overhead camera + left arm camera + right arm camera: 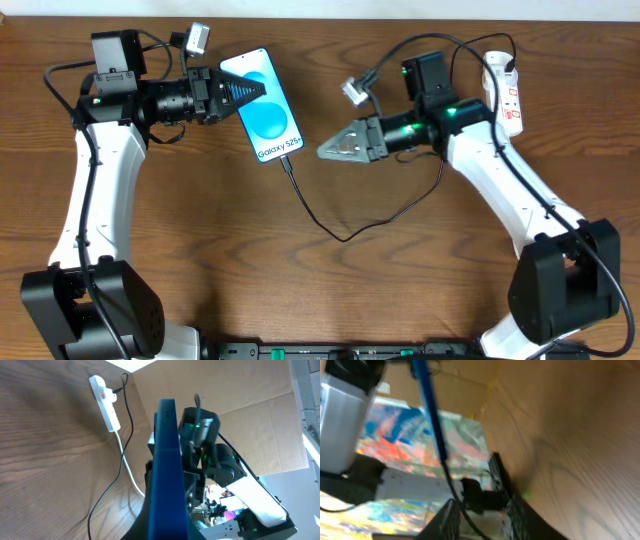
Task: Plug charger to phone and switch on socket
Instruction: 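Open the right gripper and pull it back from the plugged phone, then lower the phone flat onto the table with the left gripper and release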
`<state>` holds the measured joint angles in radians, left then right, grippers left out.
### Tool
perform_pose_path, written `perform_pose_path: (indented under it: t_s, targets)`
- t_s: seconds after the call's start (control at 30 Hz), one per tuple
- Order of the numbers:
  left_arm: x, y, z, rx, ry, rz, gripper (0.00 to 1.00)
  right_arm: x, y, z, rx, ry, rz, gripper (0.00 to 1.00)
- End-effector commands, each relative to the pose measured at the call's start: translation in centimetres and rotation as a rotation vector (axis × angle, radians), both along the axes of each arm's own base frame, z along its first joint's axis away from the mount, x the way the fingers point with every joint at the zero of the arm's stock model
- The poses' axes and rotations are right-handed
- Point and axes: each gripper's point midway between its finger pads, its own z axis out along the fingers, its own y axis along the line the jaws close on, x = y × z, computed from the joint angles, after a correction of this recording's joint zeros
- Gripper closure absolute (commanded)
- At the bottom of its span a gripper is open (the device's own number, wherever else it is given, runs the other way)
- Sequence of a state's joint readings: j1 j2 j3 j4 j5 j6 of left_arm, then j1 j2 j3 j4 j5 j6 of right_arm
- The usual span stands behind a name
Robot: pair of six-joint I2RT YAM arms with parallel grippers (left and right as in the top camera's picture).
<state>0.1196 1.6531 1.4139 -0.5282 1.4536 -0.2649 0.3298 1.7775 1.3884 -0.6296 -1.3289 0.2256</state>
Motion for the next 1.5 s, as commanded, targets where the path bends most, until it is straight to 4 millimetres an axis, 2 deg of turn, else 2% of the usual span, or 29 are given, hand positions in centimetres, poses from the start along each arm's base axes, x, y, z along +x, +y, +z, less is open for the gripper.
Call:
perform_pose_path:
  t_s: [0.0,0.1,0.2,0.3,0.4,0.6,0.7,0.9,1.1,1.37,1.47]
  targets:
    - [-0.6,-0.3,1.0,-0.027,-0.016,-0.029,0.93,1.5,-1.8,-2.3,-0.123,-0.061,-0.074,0.66]
    - [-0.5,-0.7,0.6,-0.004,-0.01,-0.023,0.93,2.1,-3.1,-4.0,-0.248,-0.064,-0.132,0.61]
    - [-0.5,-1.8,0.1,0.027,-0.01,-0.028,0.93,2.4,-3.8,-4.2,-0.321,-0.085,-0.146,0.59]
    - [-0.3,-3.8,-1.3,0.105,-0.006,-0.025,0.93,2.4,-4.2,-3.2,-0.402,-0.14,-0.139,0.59]
    - [-0.7,-5.4,-1.8,0.139,-0.042,-0.058,0.93,3.0,-5.0,-2.2,-0.481,-0.179,-0.163,0.61]
    - [-0.3,-6.6,-4.1,0.191,0.005,-0.062,0.93,4.7,-7.5,0.6,-0.633,-0.259,-0.25,0.61]
    - [0.3,-7.2,-6.6,0.199,0.055,-0.084,0.93,5.3,-9.2,2.8,-0.712,-0.304,-0.306,0.61]
    - [1.6,-8.5,-12.6,0.394,0.098,-0.048,0.93,5.2,-10.2,5.3,-0.75,-0.352,-0.346,0.59]
    - [2.3,-9.0,-15.8,0.487,0.119,-0.041,0.93,5.1,-10.6,5.3,-0.766,-0.346,-0.353,0.58]
    - [4.5,-8.8,-20.0,0.541,0.183,-0.031,0.93,4.8,-10.5,5.1,-0.77,-0.324,-0.354,0.58]
    - [4.8,-8.8,-21.0,0.549,0.194,-0.03,0.93,4.6,-10.4,4.9,-0.775,-0.319,-0.345,0.57]
